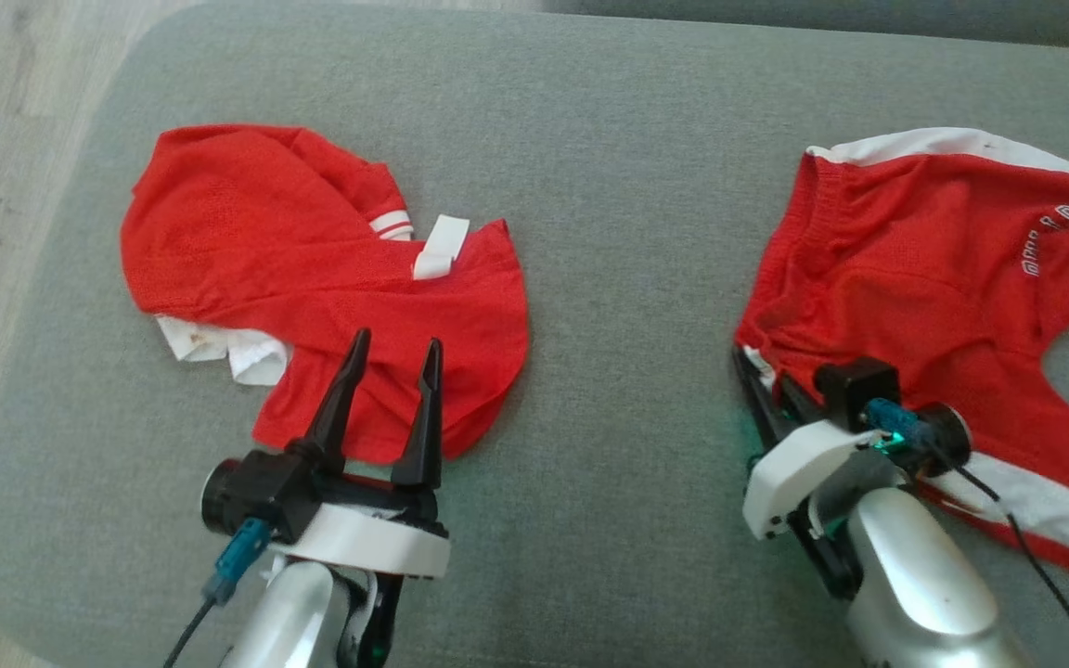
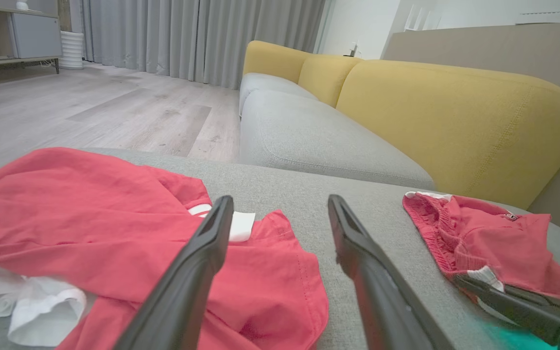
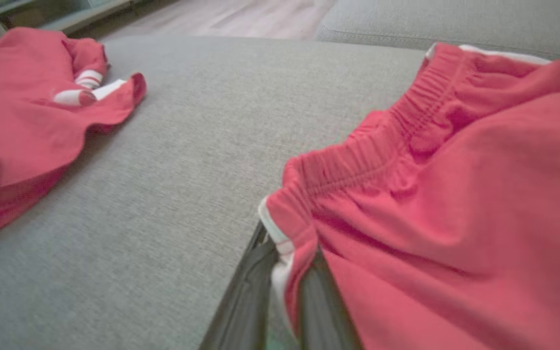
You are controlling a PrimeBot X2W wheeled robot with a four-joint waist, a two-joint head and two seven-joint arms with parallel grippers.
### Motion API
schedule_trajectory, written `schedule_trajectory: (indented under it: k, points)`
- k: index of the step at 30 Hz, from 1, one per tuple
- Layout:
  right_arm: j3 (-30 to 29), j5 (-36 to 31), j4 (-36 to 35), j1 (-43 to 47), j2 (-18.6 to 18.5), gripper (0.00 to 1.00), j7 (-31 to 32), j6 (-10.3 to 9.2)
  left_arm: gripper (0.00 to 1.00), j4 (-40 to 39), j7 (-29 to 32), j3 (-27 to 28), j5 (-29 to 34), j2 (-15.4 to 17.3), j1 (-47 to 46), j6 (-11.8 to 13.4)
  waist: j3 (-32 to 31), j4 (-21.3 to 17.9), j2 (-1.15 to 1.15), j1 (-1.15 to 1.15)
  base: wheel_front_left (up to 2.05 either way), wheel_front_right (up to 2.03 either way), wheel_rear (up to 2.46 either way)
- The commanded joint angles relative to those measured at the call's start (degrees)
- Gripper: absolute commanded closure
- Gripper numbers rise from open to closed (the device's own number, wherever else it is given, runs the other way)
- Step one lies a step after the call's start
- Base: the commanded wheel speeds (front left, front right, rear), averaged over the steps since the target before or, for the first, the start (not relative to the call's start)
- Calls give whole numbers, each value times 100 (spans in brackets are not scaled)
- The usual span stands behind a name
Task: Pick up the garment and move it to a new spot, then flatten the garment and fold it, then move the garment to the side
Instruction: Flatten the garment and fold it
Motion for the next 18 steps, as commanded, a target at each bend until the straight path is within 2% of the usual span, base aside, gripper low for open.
schedule_trajectory:
  k: [1,9,10,14,18]
  points:
    - [231,126,-156,-229,6,100,-120,-4,0,-160,-37,216,-17,6,-239,28,-41,-59,0,-1,0,0,0]
    - [934,842,-343,-254,6,100,-201,-4,0,-123,-37,327,88,6,-171,-4,-225,-318,0,-1,0,0,0]
    - [1008,871,-355,-234,6,0,-237,-4,0,-118,-37,333,98,6,-166,-15,-264,-361,0,-1,0,0,0]
    - [984,913,-433,-145,6,0,-395,-4,0,-101,-37,348,138,6,-140,-34,-368,-478,0,-1,0,0,0]
    - [711,868,-655,56,6,0,-655,-4,0,-97,-37,401,188,6,-92,-41,-495,-662,0,-1,0,0,0]
